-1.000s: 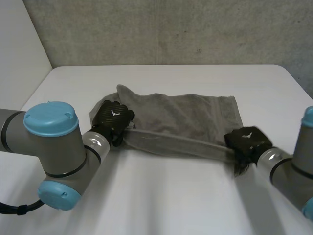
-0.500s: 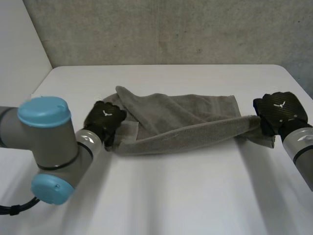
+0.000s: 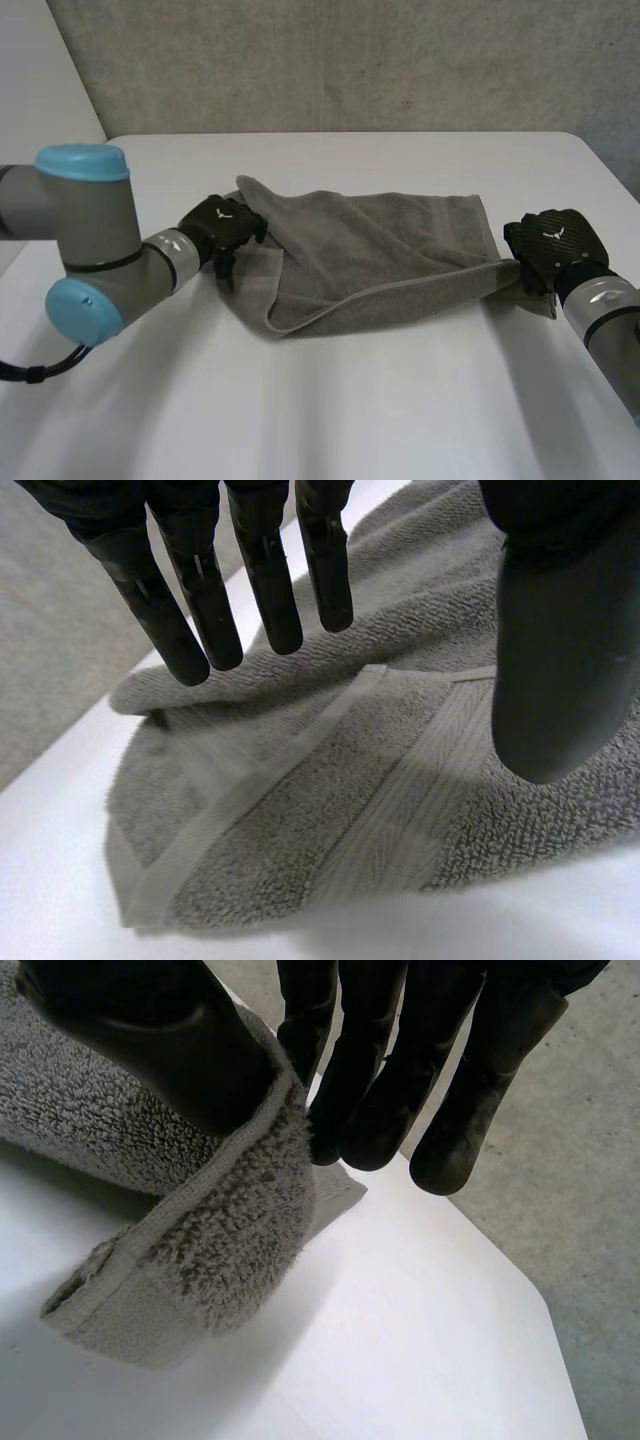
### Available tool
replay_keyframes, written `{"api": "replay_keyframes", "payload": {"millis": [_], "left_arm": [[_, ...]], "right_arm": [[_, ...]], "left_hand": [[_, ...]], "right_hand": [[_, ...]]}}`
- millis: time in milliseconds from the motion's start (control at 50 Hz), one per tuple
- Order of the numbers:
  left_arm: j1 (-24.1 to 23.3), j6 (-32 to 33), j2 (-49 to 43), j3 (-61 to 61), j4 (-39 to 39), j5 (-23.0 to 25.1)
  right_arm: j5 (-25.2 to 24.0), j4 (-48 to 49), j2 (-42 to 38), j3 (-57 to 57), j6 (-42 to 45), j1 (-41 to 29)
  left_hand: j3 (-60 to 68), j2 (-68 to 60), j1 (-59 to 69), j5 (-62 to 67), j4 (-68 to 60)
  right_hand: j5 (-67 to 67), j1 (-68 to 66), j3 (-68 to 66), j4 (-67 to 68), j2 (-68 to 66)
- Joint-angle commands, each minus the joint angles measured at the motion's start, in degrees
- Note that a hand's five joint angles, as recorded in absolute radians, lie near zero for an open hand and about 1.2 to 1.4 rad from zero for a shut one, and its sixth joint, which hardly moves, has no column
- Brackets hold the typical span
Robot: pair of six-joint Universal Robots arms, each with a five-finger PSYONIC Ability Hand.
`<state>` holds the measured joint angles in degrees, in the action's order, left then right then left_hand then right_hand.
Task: Fold the towel.
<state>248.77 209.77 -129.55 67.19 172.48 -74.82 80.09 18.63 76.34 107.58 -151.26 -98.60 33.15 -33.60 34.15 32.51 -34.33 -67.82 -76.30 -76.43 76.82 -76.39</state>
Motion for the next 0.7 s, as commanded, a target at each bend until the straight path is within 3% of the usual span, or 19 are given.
{"api": "replay_keyframes", "payload": {"millis": [20,140,240,400,700], "left_arm": [[-0.6,0.4,-7.3,-11.8,-5.7,0.6],[-0.9,0.6,-10.5,-17.0,-10.5,1.9],[-1.1,1.4,-13.1,-21.0,-14.3,5.6],[-1.1,4.8,-16.3,-24.7,-15.9,5.5],[-1.1,5.0,-22.0,-36.3,-22.5,3.7]], "right_arm": [[0.1,0.0,-0.4,0.5,0.1,0.0],[0.1,0.1,-0.8,0.5,0.1,0.0],[0.0,0.1,-0.9,0.4,0.1,0.0],[-0.1,0.1,-1.0,0.5,0.9,0.1],[-0.2,0.1,-1.1,0.7,1.1,0.1]], "left_hand": [[-4.1,4.5,-5.1,-13.5,5.3],[-4.6,5.1,-5.6,-14.0,5.8],[-5.1,5.6,-6.1,-14.5,6.3],[-8.5,8.9,-9.5,-17.8,9.6],[-9.1,9.6,-10.1,-18.5,10.3]], "right_hand": [[-2.2,-3.7,-3.6,3.2,-3.6],[-2.2,-3.7,-3.6,3.2,-3.6],[-2.2,-3.7,-3.6,3.2,-3.6],[-2.2,-3.7,-3.6,3.2,-3.6],[-2.2,-3.7,-3.6,3.2,-3.6]]}}
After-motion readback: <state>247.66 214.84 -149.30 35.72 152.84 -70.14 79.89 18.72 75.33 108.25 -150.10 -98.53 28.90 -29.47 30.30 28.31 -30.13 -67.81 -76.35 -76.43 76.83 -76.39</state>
